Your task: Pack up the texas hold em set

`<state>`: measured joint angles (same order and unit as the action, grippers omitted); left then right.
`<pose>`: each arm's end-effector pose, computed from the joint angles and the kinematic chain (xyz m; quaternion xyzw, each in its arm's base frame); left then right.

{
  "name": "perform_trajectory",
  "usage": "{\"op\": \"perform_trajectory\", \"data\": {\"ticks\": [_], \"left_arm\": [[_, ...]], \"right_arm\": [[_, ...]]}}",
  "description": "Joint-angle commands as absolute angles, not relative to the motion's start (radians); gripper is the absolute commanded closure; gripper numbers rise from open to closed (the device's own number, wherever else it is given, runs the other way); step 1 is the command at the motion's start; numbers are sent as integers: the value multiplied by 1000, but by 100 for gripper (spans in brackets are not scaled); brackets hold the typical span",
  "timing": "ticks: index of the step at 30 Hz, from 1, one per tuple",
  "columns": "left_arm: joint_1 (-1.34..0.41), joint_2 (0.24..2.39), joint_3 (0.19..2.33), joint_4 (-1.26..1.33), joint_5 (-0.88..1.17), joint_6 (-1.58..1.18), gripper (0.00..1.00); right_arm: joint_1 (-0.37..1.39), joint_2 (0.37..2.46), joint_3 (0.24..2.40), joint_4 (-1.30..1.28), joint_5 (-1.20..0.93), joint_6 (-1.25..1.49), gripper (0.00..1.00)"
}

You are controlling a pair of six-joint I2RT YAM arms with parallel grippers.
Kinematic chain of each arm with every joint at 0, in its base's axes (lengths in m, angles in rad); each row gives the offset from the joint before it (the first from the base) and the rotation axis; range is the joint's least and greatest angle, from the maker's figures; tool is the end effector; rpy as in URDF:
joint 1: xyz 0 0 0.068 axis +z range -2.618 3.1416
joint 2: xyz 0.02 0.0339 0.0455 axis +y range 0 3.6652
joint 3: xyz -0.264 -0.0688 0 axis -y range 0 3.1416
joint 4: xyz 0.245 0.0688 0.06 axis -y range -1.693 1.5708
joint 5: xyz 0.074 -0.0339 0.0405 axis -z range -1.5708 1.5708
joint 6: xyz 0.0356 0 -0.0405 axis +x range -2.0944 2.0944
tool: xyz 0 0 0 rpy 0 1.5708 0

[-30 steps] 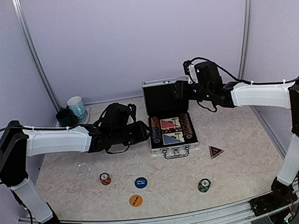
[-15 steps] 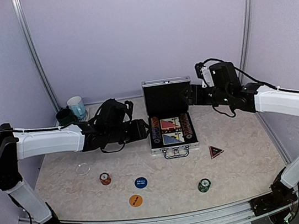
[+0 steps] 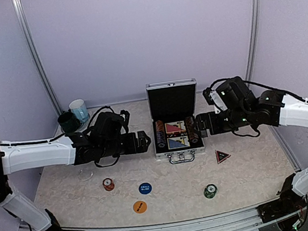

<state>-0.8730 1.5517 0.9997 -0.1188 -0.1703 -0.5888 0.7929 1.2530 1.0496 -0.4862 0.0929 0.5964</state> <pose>0.2234 -0.2570 0.2323 0.0904 0.8934 -0.2323 0.3738 0.1947 0.1929 0.3039 -0.0689 0.9011 0.2404 0.3542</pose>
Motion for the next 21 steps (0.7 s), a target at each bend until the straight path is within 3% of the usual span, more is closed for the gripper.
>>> {"op": "perform_trajectory", "data": {"ticks": [1,11,21], "left_arm": [[-871,1477,964,-119,-242,-556,1],[-832,1449,935,-125,-270,-590,1],[-795,1416,882,-107,-232,-606,1]], "right_arm": [[869,1226,1057,-703,133,645,4],[1061,1316,1100,-926,105,709,4],[1162,1465,1056,-929,84,747,5]]}}
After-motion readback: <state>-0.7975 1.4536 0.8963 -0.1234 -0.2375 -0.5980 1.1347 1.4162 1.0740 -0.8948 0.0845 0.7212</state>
